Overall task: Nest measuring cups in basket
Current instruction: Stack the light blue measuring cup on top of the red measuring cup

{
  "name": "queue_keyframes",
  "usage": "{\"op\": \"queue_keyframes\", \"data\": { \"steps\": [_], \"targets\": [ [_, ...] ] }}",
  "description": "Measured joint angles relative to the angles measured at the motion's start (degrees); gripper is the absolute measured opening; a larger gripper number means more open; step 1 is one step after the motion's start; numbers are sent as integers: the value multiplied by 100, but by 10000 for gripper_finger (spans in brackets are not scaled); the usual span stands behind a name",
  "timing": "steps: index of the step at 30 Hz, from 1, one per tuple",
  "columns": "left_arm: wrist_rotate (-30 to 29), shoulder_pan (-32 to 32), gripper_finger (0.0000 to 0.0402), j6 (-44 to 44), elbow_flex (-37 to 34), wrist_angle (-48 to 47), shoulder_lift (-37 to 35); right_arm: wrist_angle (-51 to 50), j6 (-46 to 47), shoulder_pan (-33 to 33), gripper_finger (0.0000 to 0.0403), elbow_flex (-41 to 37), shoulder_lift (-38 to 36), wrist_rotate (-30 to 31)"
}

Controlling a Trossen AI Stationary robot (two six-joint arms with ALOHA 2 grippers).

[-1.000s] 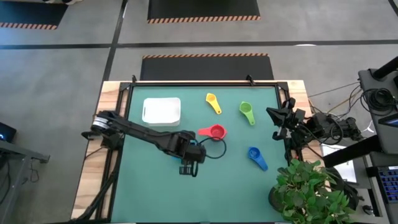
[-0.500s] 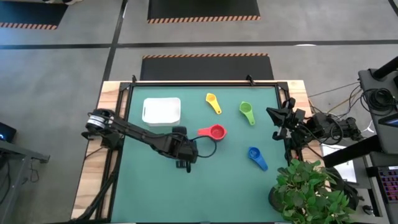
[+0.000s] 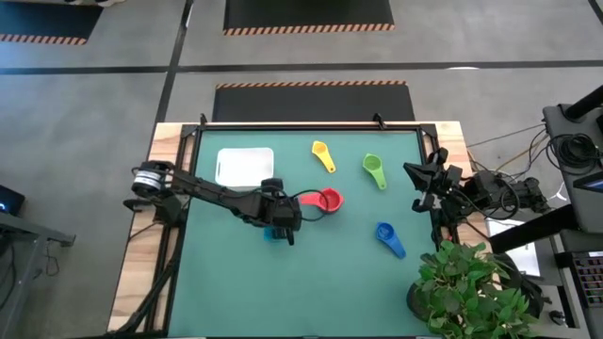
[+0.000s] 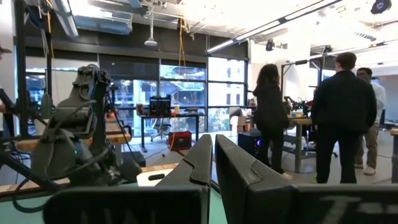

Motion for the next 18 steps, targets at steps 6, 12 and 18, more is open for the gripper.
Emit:
{"op": "queue_keyframes", "data": {
  "steps": [6, 12, 18],
  "targets": [
    [428, 41, 1, 10, -200, 269, 2, -4, -52, -2, 9, 0, 0, 2],
    [765, 41, 0, 79, -224, 341, 21, -4, -52, -2, 9, 0, 0, 3],
    [1329, -10, 0, 411, -208, 610, 37, -4, -49, 0, 9, 0, 0, 4]
  ]
}}
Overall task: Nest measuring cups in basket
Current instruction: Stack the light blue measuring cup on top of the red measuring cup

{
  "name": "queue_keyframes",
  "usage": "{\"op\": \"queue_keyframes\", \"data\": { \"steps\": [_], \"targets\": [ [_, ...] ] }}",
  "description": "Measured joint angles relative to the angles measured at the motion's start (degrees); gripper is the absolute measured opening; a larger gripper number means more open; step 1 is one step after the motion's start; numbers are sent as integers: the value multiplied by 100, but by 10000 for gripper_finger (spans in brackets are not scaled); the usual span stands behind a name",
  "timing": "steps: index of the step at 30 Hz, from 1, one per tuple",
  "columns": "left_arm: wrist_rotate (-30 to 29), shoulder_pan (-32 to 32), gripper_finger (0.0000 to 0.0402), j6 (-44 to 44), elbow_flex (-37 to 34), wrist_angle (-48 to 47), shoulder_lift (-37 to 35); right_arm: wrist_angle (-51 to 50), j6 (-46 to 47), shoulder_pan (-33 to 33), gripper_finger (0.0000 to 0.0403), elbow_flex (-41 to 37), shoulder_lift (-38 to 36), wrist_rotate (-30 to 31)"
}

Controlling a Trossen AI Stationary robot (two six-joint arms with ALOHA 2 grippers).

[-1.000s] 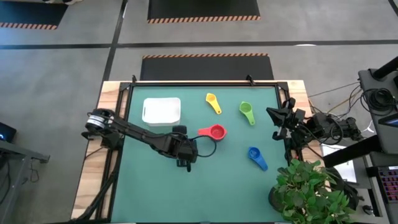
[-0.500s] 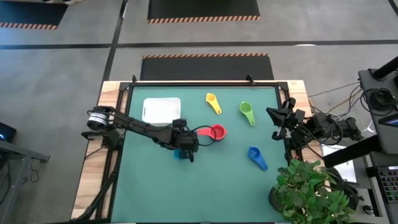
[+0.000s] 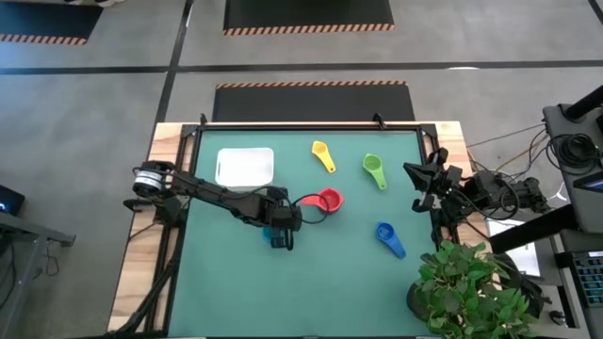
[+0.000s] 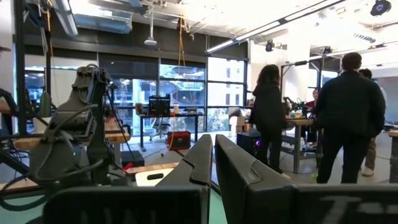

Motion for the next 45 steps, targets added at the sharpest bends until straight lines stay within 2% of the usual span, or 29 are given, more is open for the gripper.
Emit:
{"op": "queue_keyframes", "data": {
  "steps": [2, 9, 14, 19, 21, 24, 27, 32, 38, 41, 45],
  "targets": [
    [39, -41, 0, 74, 32, -19, 0, 0, 0, -1, 9, 0, 0, -2],
    [1179, -344, 0, 739, 76, -12, -4, 0, -34, -1, 9, 0, 0, -2],
    [1541, -647, 0, 786, 242, -582, -4, 0, -34, 0, 9, 0, 0, -2],
    [1514, -891, 0, 452, 602, -1581, -4, 0, -34, -1, 9, 0, 0, -2],
    [1274, -933, 0, 206, 744, -1839, -4, 2, -34, -1, 9, 0, 0, -2],
    [881, -928, 0, -221, 874, -1909, -6, 3, -34, -1, 9, 1, 0, -2],
    [864, -908, 3, -343, 866, -1868, -11, 3, -34, -1, 9, 2, 0, -2],
    [794, -914, 47, -568, 706, -1649, -11, 5, -34, -1, 9, 2, 0, -2],
    [95, -914, 123, -729, 562, -1504, -11, 4, -34, -1, 9, 2, 0, -3],
    [107, -910, 147, -667, 521, -1476, -11, 4, -34, -1, 9, 2, 0, -2],
    [309, -917, 154, -570, 510, -1312, 10, 7, -36, 0, 9, 2, -2, -2]
  ]
}}
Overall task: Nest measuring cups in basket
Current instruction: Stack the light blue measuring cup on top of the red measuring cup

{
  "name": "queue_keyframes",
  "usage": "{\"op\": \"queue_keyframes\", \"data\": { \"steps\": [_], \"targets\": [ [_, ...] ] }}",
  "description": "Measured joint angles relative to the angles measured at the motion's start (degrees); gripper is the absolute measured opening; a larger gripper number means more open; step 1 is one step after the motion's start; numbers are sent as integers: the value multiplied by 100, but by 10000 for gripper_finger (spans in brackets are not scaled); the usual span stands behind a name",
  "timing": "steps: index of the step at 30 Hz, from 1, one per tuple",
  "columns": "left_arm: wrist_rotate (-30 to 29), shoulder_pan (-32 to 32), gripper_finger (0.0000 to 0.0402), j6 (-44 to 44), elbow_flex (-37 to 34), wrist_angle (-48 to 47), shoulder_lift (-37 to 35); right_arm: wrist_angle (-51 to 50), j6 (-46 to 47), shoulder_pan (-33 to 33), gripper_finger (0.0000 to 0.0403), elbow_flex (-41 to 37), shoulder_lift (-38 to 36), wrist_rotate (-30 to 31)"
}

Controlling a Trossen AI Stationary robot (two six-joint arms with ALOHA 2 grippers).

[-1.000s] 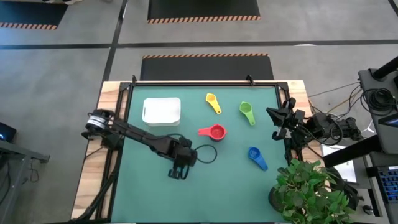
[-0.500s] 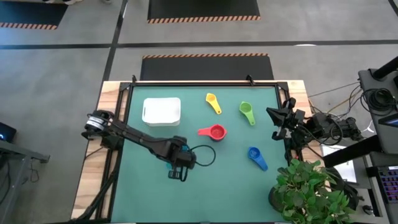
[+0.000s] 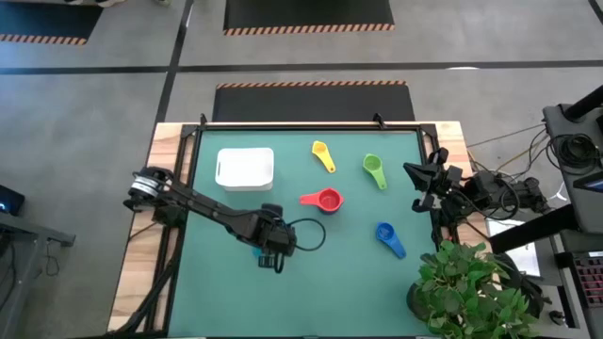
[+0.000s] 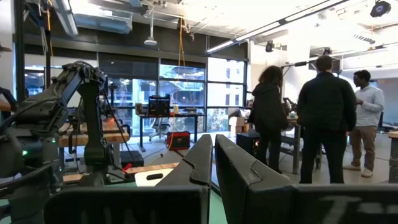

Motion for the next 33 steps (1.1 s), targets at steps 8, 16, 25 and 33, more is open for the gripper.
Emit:
{"op": "queue_keyframes", "data": {
  "steps": [8, 16, 25, 33],
  "targets": [
    [40, 0, 142, 13, 0, 36, 1, -2, 2, -2, 9, 2, 2, 0],
    [55, 0, 141, 14, 4, -59, -45, -2, 0, -1, 9, 7, 2, -2],
    [164, 2, 141, 11, 13, -59, -305, 0, 0, -1, 9, 7, 2, 0],
    [417, -2, 141, -33, 4, 291, 29, -8, 3, -2, 9, 8, 2, -4]
  ]
}}
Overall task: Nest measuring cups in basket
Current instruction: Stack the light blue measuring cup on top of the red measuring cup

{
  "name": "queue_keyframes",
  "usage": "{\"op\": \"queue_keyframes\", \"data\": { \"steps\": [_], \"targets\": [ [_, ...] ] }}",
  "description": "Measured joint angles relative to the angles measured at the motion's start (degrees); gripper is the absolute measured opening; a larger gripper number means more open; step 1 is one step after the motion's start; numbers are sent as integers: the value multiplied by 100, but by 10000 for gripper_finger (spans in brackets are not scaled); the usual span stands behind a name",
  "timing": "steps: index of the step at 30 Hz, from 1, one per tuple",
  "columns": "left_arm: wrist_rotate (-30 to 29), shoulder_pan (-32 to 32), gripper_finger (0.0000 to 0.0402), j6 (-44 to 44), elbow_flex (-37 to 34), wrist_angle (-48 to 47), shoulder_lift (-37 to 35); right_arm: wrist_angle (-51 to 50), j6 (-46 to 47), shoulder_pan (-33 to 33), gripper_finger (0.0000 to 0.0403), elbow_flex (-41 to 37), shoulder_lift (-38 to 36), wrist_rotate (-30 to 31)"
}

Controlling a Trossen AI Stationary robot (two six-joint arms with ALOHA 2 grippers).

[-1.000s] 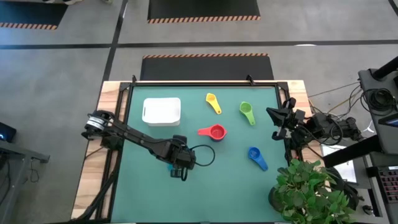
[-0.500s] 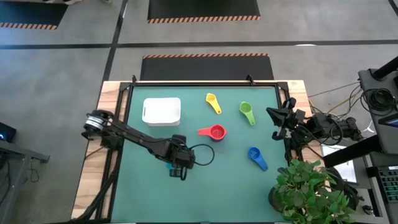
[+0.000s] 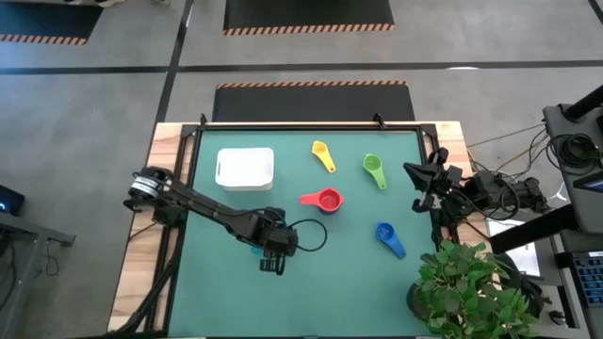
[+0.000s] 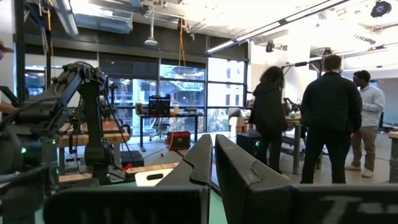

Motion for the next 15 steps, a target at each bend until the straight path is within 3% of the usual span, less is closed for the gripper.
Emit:
{"op": "queue_keyframes", "data": {
  "steps": [7, 15],
  "targets": [
    [-19, 3, 118, 1, -3, -36, 127, 3, -1, 0, 9, -2, 0, 3],
    [-24, 11, 38, -10, -4, -39, 172, 3, -1, 2, 9, -2, 0, 2]
  ]
}}
